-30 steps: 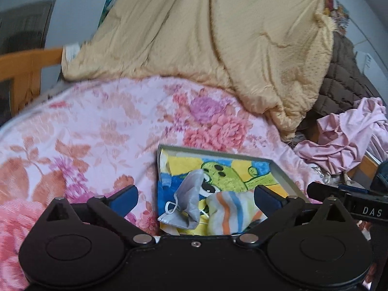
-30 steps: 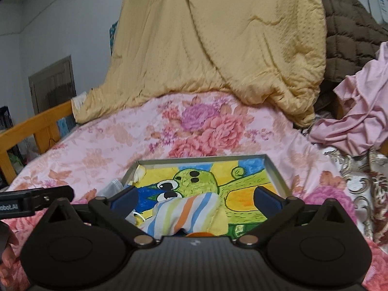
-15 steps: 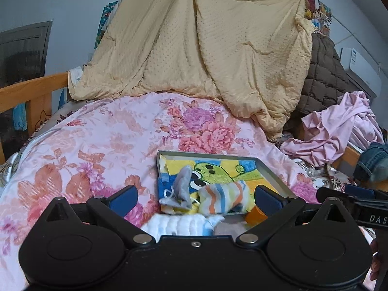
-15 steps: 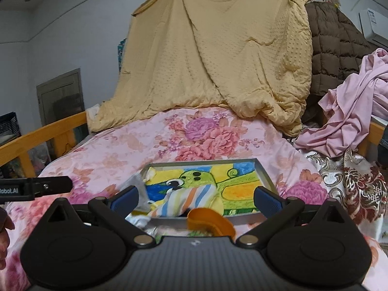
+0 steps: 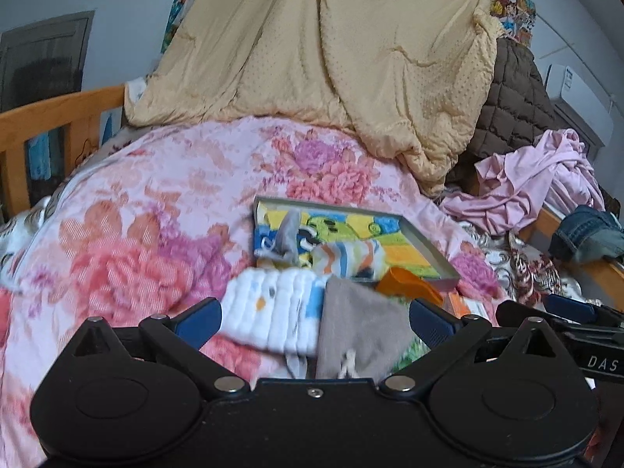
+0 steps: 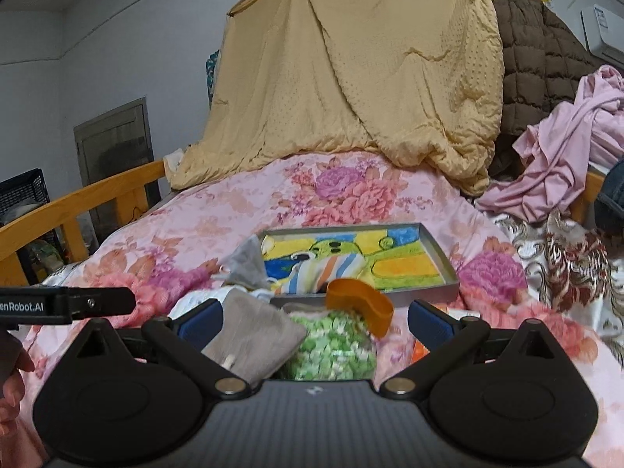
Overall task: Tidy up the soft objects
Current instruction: 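Move both tools back from the tray toward the pile of soft items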
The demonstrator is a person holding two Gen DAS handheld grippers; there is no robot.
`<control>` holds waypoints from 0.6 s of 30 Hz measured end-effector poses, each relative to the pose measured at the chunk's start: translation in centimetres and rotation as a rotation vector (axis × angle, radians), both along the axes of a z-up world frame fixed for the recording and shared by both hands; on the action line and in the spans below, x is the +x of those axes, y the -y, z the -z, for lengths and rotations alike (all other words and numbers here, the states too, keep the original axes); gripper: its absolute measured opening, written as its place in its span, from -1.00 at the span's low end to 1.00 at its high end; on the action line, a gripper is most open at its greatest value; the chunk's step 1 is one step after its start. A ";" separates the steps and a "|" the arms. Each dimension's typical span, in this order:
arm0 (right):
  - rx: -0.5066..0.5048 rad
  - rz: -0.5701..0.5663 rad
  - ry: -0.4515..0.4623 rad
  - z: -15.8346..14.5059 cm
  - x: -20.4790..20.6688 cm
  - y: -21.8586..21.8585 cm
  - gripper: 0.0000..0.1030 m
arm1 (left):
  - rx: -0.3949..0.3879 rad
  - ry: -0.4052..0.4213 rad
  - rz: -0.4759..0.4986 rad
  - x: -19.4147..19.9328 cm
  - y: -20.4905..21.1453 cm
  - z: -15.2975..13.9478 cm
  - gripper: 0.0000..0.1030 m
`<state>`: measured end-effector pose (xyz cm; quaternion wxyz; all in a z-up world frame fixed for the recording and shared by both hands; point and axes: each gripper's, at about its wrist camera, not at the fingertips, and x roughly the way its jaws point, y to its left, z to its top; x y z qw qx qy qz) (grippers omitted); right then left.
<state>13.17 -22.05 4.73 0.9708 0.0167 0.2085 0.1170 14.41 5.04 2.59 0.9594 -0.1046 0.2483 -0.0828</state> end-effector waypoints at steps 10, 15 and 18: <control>-0.034 -0.017 -0.086 1.5 -2.5 -0.5 0.99 | -0.018 -0.112 -0.052 -2.6 -0.4 1.2 0.98; -0.051 -0.022 -0.118 2.1 -3.4 -0.6 0.99 | -0.005 -0.188 -0.068 -2.8 -0.4 2.1 0.98; -0.060 -0.025 -0.132 2.4 -3.9 -0.7 0.99 | -0.001 -0.205 -0.072 -3.3 -0.4 2.3 0.98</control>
